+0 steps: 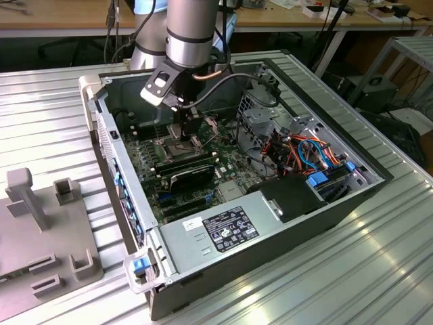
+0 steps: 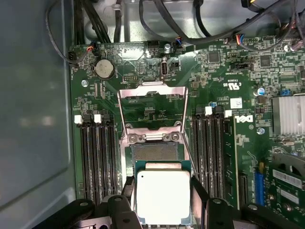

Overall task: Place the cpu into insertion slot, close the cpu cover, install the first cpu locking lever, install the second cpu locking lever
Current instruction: 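Place the cpu into insertion slot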

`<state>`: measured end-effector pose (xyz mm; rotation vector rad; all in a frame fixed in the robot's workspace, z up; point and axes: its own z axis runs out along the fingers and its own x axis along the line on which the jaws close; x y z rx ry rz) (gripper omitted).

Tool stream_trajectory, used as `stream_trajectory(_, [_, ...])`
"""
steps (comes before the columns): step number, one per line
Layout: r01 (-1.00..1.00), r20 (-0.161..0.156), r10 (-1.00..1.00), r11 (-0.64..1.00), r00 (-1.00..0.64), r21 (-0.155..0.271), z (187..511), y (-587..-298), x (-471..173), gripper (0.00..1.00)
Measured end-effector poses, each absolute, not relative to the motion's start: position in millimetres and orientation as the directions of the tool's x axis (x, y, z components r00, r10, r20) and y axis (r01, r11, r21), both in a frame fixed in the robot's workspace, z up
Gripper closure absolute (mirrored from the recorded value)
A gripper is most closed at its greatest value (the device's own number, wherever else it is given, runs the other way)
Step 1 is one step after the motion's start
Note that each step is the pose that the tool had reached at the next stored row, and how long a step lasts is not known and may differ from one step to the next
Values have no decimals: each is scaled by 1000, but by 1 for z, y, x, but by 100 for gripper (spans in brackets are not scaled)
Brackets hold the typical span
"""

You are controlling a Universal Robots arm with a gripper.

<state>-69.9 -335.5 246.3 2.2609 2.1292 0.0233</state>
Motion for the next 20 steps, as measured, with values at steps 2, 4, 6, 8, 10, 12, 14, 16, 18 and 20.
stream_trajectory(2, [998,-14,998,-59,59,36,243,-334,-70,45])
stream_trajectory(4, [998,-14,998,-58,58,36,239,-333,-70,45])
stream_trajectory(6, [998,-14,998,-57,58,36,236,-332,-70,45])
stream_trajectory(8, [998,-14,998,-57,57,36,232,-331,-70,45])
stream_trajectory(10, [998,-14,998,-56,56,36,229,-329,-70,45])
stream_trajectory(12, [998,-14,998,-55,55,36,227,-329,-69,45])
stream_trajectory(14, [998,-14,998,-54,55,36,225,-328,-69,45])
stream_trajectory(16, [998,-14,998,-54,55,36,225,-328,-69,45])
stream_trajectory(18, [998,-14,998,-54,55,36,225,-328,-69,45])
stream_trajectory(20, [998,-14,998,-54,55,36,225,-328,-69,45])
